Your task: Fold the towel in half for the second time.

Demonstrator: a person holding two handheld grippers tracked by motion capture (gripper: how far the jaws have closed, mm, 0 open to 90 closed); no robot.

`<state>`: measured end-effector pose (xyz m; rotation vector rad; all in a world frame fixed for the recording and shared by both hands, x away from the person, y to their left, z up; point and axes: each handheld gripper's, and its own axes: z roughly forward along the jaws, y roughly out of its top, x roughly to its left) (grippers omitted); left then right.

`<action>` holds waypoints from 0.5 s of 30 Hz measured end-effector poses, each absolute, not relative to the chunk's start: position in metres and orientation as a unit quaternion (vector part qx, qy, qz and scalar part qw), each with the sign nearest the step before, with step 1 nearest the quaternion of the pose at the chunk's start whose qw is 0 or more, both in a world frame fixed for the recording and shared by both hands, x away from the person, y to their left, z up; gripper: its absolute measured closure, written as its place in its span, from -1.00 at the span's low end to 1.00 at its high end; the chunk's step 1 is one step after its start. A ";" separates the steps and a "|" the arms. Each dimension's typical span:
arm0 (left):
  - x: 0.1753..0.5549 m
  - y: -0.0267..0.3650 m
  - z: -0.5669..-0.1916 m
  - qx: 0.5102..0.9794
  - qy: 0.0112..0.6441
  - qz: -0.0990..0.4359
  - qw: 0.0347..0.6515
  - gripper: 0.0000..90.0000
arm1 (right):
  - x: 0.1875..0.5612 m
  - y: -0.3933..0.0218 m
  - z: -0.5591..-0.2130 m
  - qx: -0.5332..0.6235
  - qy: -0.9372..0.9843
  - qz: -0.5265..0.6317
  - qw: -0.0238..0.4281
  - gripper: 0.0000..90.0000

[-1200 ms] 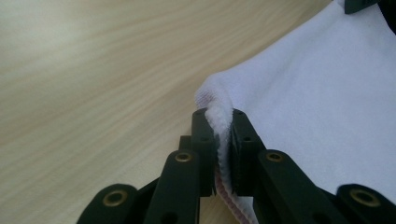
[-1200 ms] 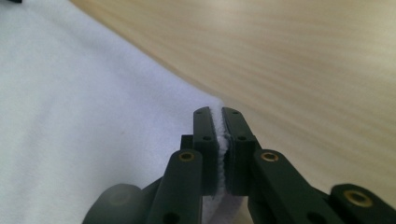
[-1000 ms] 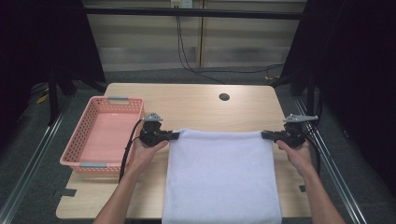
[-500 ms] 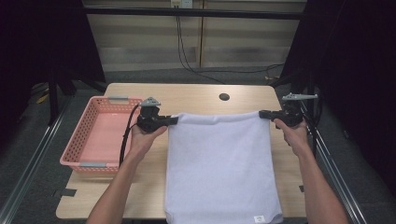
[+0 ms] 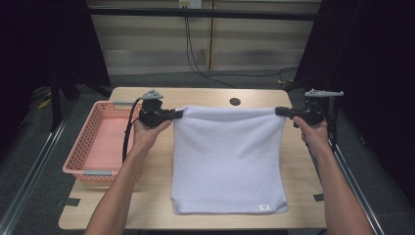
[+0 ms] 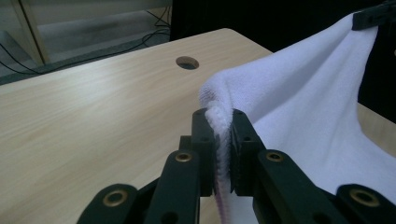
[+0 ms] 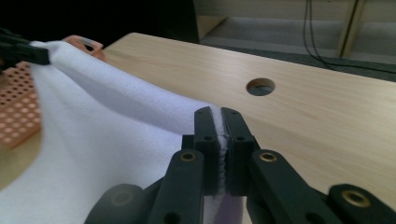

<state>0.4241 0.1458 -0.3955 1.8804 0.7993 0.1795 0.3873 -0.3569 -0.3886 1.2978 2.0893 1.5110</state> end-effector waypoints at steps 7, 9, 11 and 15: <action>0.391 0.150 -0.389 0.783 0.313 0.081 0.532 0.85 | 0.350 -0.360 -0.393 0.433 0.712 0.541 0.113 0.93; 0.381 0.151 -0.388 0.782 0.305 0.080 0.537 0.85 | 0.340 -0.359 -0.392 0.427 0.718 0.538 0.115 0.93; 0.370 0.152 -0.388 0.782 0.302 0.082 0.539 0.85 | 0.330 -0.358 -0.389 0.422 0.724 0.534 0.113 0.93; 0.349 0.152 -0.389 0.781 0.296 0.078 0.544 0.85 | 0.308 -0.358 -0.388 0.416 0.729 0.532 0.113 0.93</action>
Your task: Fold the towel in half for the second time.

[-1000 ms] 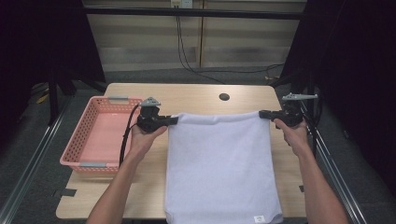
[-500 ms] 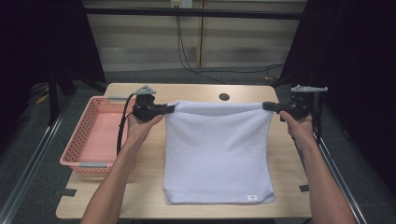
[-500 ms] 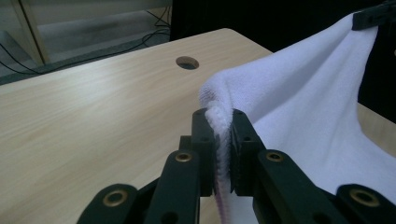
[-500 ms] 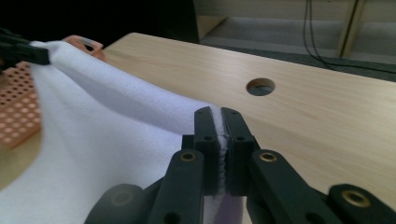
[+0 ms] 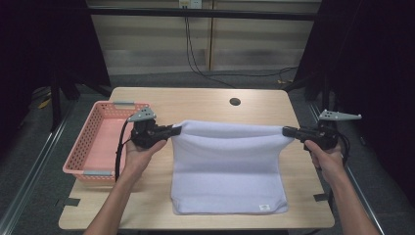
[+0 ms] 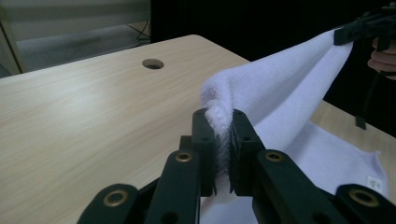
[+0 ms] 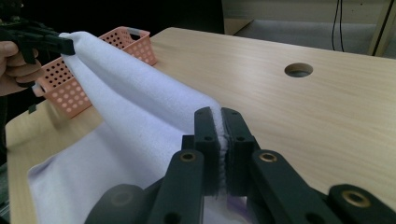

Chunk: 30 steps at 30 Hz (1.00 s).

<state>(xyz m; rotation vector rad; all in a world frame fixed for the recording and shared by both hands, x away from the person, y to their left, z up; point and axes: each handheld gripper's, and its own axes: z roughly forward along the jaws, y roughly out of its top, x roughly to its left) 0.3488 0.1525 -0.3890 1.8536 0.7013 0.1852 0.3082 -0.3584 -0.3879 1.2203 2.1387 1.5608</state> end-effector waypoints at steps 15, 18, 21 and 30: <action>0.289 0.161 -0.433 0.799 0.290 0.052 0.525 0.84 | 0.237 -0.358 -0.433 0.416 0.736 0.529 0.077 0.92; 0.283 0.163 -0.446 0.805 0.298 0.039 0.512 0.82 | 0.224 -0.356 -0.444 0.417 0.745 0.517 0.064 0.91; 0.271 0.165 -0.465 0.826 0.297 0.008 0.479 0.79 | 0.214 -0.356 -0.455 0.419 0.756 0.501 0.055 0.89; 0.243 0.169 -0.476 0.852 0.273 -0.015 0.447 0.71 | 0.180 -0.351 -0.474 0.412 0.794 0.445 0.042 0.74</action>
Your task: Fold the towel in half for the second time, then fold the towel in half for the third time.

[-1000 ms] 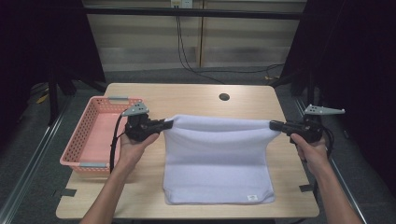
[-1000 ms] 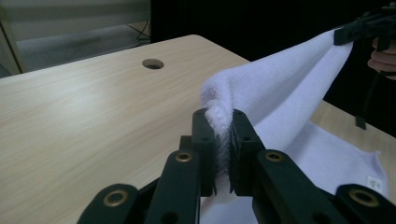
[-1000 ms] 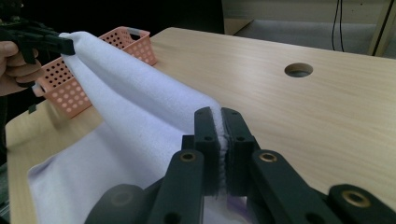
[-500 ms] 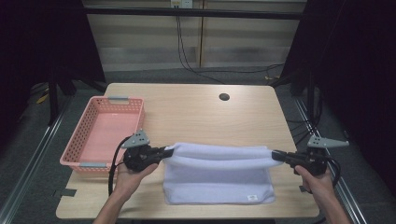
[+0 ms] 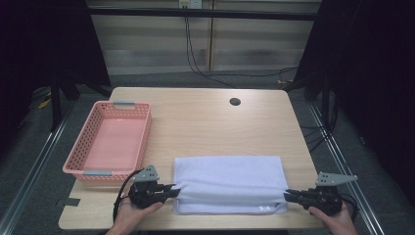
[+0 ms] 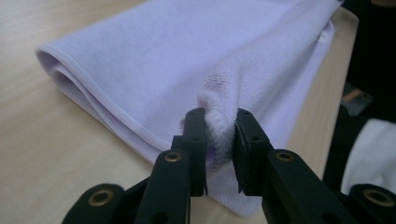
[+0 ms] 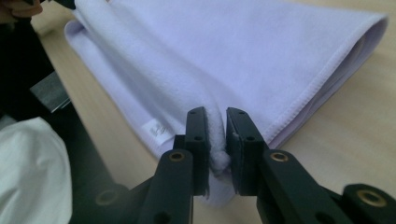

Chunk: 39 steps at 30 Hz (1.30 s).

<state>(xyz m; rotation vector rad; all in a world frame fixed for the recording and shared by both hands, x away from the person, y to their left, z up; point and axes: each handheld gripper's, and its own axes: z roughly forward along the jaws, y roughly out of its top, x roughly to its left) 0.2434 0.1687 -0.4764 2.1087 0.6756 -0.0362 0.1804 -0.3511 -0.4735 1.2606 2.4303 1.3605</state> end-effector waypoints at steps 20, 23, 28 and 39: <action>0.304 0.146 -0.495 0.860 0.327 0.004 0.393 0.17 | 0.219 -0.331 -0.485 0.460 0.801 0.371 0.098 -0.02; 0.308 0.143 -0.494 0.859 0.332 -0.006 0.390 0.18 | 0.224 -0.323 -0.490 0.453 0.815 0.347 0.105 -0.06; 0.304 0.143 -0.497 0.860 0.330 0.009 0.389 0.18 | 0.220 -0.317 -0.494 0.452 0.823 0.322 0.123 0.15; 0.311 0.100 -0.497 0.867 0.311 -0.011 0.388 0.03 | 0.211 -0.357 -0.492 0.489 0.802 0.323 0.121 0.32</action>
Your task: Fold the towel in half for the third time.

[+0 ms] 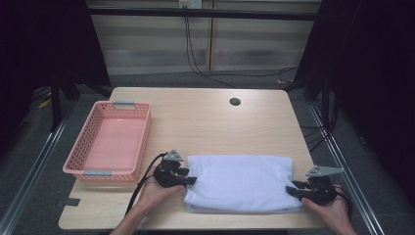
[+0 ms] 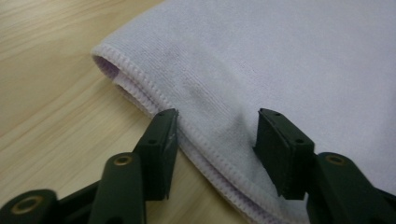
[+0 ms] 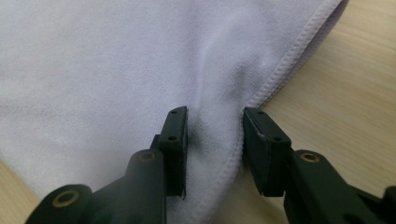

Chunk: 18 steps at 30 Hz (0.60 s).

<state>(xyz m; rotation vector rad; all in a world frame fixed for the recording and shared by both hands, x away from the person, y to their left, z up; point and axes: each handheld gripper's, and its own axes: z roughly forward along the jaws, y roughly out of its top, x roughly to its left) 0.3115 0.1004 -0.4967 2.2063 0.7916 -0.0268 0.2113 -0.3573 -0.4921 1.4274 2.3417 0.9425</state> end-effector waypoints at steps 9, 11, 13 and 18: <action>0.337 0.099 -0.475 0.846 0.330 -0.004 0.419 -0.08 | 0.194 -0.323 -0.456 0.446 0.795 0.386 0.142 -0.03; 0.344 0.099 -0.475 0.844 0.332 0.000 0.421 -0.10 | 0.194 -0.287 -0.451 0.411 0.797 0.432 0.097 -0.07; 0.348 0.098 -0.477 0.840 0.334 0.007 0.427 -0.10 | 0.200 -0.262 -0.455 0.393 0.800 0.449 0.060 -0.09; 0.355 0.099 -0.484 0.842 0.338 0.003 0.421 -0.11 | 0.219 -0.190 -0.468 0.338 0.835 0.433 0.003 -0.11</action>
